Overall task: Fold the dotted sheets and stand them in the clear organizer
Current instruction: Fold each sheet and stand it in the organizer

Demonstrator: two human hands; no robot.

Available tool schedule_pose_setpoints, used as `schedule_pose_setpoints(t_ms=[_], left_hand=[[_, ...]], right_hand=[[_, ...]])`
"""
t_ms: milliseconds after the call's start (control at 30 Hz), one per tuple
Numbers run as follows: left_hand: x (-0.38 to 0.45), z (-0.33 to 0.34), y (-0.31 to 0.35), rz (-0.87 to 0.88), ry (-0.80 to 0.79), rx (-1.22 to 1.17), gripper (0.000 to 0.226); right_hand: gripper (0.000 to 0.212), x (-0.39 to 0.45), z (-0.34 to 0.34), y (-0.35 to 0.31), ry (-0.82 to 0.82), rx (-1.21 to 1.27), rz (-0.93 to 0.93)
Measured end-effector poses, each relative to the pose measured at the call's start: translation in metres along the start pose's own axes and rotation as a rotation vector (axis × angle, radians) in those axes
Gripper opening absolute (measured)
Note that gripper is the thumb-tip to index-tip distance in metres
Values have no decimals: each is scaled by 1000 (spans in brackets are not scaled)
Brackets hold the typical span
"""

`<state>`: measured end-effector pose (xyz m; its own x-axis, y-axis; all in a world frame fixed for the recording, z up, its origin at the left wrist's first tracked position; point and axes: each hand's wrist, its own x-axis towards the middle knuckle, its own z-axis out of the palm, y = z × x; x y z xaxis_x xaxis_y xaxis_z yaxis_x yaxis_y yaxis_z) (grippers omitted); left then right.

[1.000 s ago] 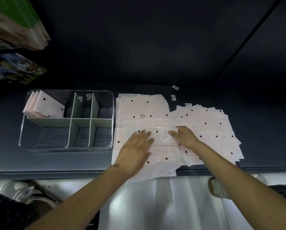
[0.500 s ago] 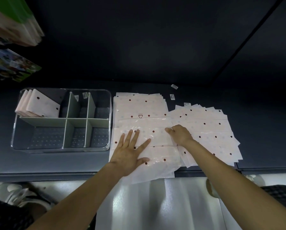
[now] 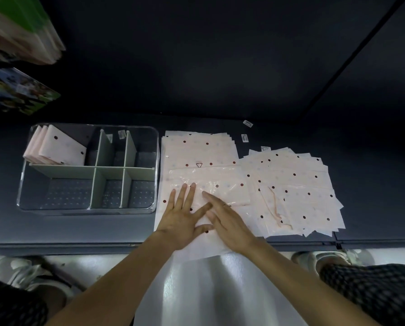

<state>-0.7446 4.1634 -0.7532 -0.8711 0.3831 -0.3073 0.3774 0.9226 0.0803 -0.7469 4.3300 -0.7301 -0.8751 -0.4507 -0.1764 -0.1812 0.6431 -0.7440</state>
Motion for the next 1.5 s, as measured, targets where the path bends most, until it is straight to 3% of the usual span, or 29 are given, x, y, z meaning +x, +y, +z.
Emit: schedule_pose_setpoints(t_ms=[167,400,500,667,867,1000,1100,1233,1300,1433,1500], left_hand=[[-6,-1,-9,-8,0,-18,64],[-32,2,-25,-54,12,-55,72],[-31,-2,-21,-46,53,-15,73],[-21,-12,-11,-62,27,-94,68],[-21,-21,-2,-83,-7,-109,58],[-18,-26,9,-108,-10,-102,54],[-21,-25,15,-94,95,-155,53],[-30,-19,28,0,204,-253,36],[-37,-14,32,12,235,-321,29],[-54,-6,27,-15,317,-596,24],[-59,-4,26,-6,344,-688,25]], right_hand=[[49,-5,-19,23,87,7,151],[47,-10,-50,45,115,-26,146],[45,-7,-59,51,79,-248,12],[20,-1,-74,48,152,-710,-412],[18,4,-79,46,121,-865,-480],[10,-1,-81,28,152,-843,-522],[8,-13,-70,8,190,-763,-566],[14,-34,-40,-22,262,-544,-472],[15,-40,-32,-29,199,-470,-399],[58,-41,-41,-23,-284,-243,-137],[68,-38,-47,-16,-354,-257,-83]])
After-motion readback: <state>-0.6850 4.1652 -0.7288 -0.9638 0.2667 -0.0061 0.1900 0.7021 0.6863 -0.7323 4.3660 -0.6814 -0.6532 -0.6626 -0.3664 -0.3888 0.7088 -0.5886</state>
